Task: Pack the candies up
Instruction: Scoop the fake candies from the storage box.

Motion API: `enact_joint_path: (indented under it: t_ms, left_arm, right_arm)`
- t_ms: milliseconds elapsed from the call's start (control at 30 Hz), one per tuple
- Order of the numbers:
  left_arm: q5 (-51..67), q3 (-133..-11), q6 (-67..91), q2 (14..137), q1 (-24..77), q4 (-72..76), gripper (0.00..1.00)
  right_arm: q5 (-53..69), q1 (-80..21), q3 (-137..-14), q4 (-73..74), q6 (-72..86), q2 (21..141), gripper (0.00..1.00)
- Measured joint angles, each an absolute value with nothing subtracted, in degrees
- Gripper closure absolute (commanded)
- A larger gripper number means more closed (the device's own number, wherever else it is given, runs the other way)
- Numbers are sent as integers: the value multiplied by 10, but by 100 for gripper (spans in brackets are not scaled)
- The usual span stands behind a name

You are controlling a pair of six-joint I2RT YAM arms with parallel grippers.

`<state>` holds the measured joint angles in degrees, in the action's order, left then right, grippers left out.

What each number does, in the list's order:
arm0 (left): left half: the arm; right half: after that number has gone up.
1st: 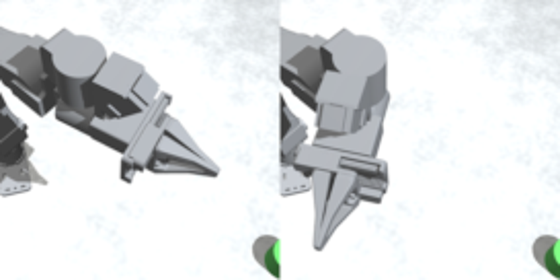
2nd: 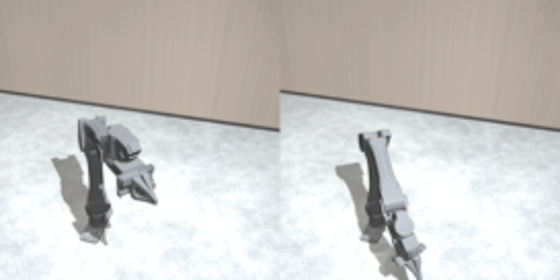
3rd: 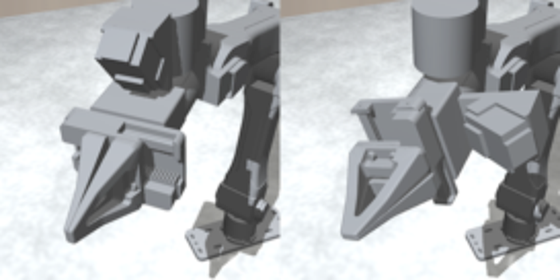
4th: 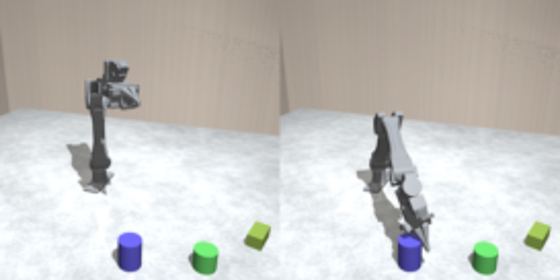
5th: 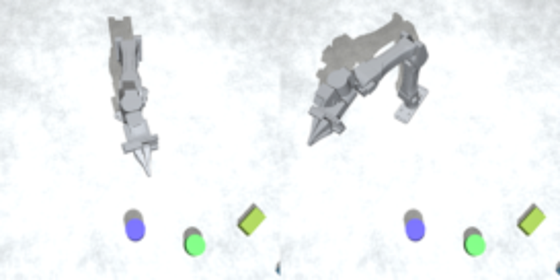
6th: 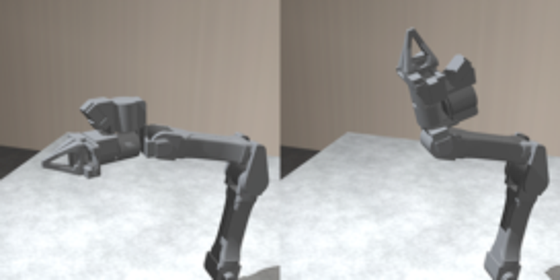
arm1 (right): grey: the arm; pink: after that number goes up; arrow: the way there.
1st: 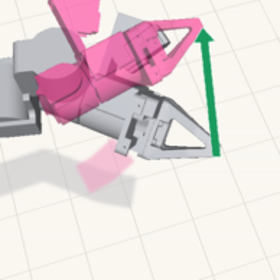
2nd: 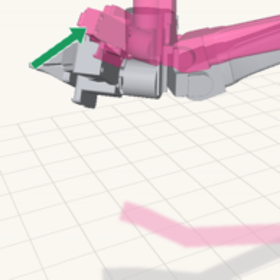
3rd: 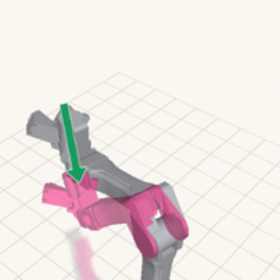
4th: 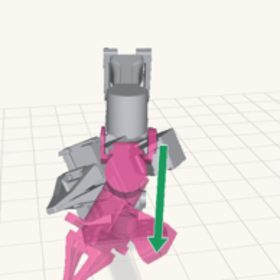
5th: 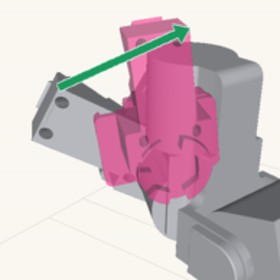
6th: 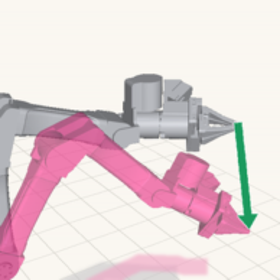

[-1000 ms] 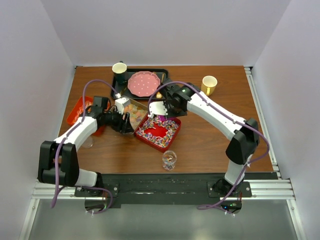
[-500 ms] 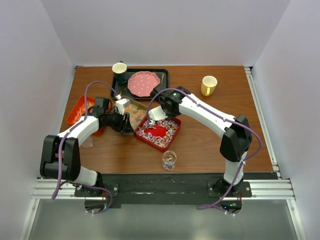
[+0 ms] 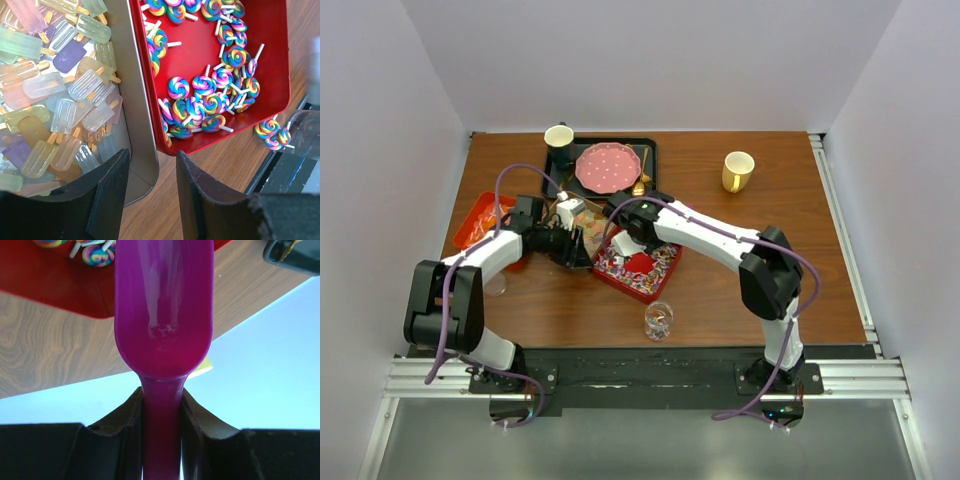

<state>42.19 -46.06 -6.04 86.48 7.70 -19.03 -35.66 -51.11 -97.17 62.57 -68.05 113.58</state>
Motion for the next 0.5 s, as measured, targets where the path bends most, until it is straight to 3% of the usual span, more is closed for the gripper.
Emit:
enact_joint_path:
  t_ms: [233,500]
  left_arm:
    - [444,-461,-60,877,79,-183,56]
    - [452,-467,-60,886,79,-185,57]
  right_arm:
    - [-379,-540,-1013,642,-650,1180,100]
    - [-319,-595,-1047,666,-632,1184,100]
